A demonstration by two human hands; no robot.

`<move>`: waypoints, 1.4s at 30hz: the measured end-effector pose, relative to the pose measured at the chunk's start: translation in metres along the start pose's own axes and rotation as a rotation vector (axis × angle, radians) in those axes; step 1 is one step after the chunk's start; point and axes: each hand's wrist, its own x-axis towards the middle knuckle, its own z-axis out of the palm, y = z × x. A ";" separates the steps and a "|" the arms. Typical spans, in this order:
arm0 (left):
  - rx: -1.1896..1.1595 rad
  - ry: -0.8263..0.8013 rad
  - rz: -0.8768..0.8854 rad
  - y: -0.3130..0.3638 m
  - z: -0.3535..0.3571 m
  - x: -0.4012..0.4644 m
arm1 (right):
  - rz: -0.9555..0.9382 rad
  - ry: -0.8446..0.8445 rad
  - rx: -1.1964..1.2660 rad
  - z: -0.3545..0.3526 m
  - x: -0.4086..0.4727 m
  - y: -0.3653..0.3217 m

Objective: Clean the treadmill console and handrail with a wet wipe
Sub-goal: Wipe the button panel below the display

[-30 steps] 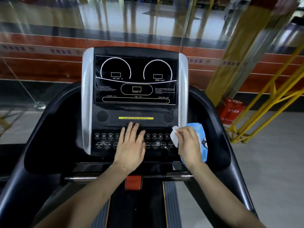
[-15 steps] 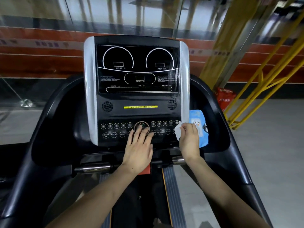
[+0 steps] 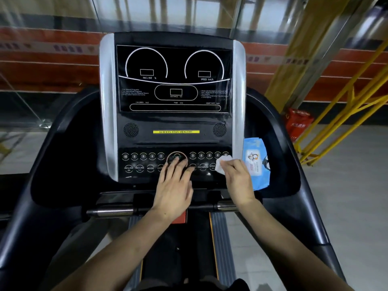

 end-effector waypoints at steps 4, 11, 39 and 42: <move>0.020 -0.004 -0.008 0.002 0.008 -0.002 | -0.113 -0.058 -0.028 -0.001 -0.010 0.015; 0.067 -0.014 0.015 0.011 0.014 0.002 | -0.074 0.035 -0.027 -0.010 0.052 0.008; 0.094 -0.016 -0.061 0.003 0.011 -0.017 | -0.158 0.076 -0.149 -0.008 0.064 0.015; 0.092 -0.013 -0.064 0.005 0.012 -0.018 | -0.179 0.059 -0.114 -0.003 0.019 0.021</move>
